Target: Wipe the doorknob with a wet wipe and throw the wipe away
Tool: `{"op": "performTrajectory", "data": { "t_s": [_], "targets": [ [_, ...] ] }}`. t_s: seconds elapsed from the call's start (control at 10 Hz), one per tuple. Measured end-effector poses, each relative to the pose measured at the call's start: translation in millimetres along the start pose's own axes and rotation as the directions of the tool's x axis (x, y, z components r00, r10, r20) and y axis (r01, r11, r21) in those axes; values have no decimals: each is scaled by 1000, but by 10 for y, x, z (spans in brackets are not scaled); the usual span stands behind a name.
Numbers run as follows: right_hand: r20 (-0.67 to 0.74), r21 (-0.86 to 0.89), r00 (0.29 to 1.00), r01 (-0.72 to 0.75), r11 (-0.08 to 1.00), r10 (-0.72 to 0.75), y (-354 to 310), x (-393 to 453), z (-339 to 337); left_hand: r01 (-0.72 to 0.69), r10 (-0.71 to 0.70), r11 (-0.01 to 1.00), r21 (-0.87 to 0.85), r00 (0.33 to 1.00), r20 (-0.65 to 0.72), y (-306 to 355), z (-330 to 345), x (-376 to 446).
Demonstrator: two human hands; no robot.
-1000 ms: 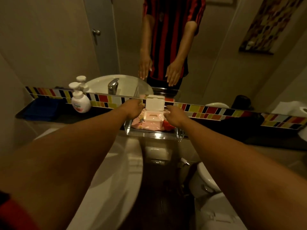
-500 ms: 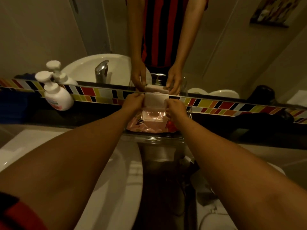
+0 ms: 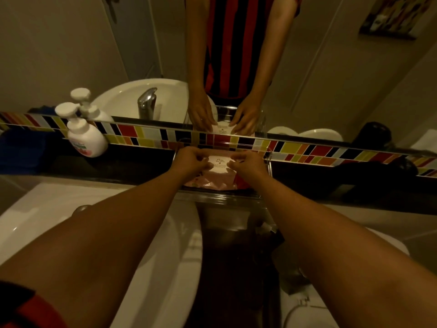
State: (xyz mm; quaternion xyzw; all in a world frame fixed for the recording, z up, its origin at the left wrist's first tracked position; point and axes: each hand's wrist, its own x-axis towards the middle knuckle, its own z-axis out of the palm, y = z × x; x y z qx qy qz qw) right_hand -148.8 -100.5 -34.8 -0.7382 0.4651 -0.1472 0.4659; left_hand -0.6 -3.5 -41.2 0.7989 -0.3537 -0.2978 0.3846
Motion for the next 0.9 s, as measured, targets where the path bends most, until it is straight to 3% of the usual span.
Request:
{"op": "performTrajectory", "data": {
  "t_s": [0.3,0.4,0.5,0.6,0.7,0.8,0.9],
  "targets": [
    [92,-278,983,181,944,-161,255,183,96,-155,139,962,225,987,82,-129,41,167],
    [78,-222,982,188,957,-175,303,255,118,-156,146,961,229,988,59,-233,74,268],
    [68,-23,992,106,994,-105,304,276,141,-100,100,994,43,995,13,-222,130,274],
    [92,-11,990,106,994,-104,316,307,128,-118,118,993,-2,992,34,-181,136,277],
    [140,-268,977,194,944,-161,211,271,84,-152,126,950,272,986,109,-79,38,194],
    [153,-433,966,254,865,-207,84,146,58,-193,175,902,387,981,82,28,-32,42],
    [165,-490,954,301,818,-252,-56,-94,-25,-175,198,899,400,980,-17,173,-144,-230]
  ]
}}
